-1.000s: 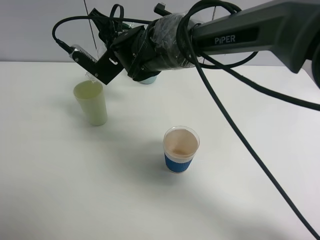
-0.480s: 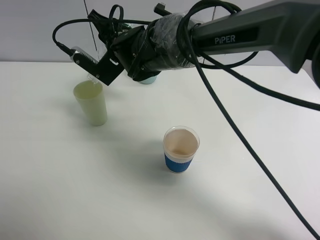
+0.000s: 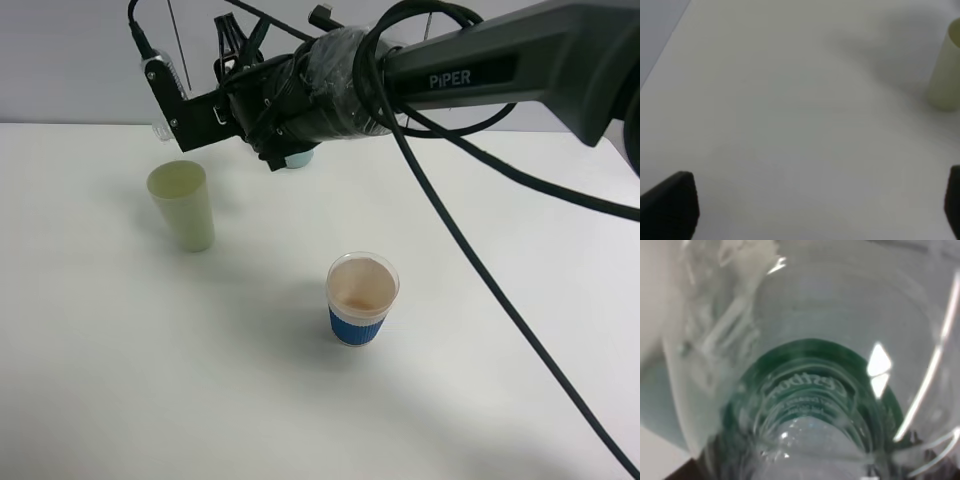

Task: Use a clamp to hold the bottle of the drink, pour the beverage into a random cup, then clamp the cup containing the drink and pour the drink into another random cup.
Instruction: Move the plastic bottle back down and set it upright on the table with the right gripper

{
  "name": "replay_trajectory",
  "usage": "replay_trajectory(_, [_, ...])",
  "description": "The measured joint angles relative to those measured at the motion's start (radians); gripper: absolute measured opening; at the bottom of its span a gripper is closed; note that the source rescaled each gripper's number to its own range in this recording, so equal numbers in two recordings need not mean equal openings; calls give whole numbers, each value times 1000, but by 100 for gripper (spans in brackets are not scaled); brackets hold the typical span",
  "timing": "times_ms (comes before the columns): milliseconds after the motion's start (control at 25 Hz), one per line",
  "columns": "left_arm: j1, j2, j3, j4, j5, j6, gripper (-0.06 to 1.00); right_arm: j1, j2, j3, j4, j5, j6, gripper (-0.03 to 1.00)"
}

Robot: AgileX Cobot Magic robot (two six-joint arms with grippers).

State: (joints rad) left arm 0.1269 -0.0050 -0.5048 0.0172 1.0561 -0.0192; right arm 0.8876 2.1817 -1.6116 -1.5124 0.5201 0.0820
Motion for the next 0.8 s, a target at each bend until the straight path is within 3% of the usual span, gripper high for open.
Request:
replay_trajectory(360, [0,0,0,0,0,0,100,-6,-1,0,233,-1,357,0])
replay_trajectory(600, [0,0,0,0,0,0,100,-17,-55,0,447,-7,585,0])
replay_trajectory(800, [0,0,0,0,0,0,100,-30,-133,0,600,-38,651,0])
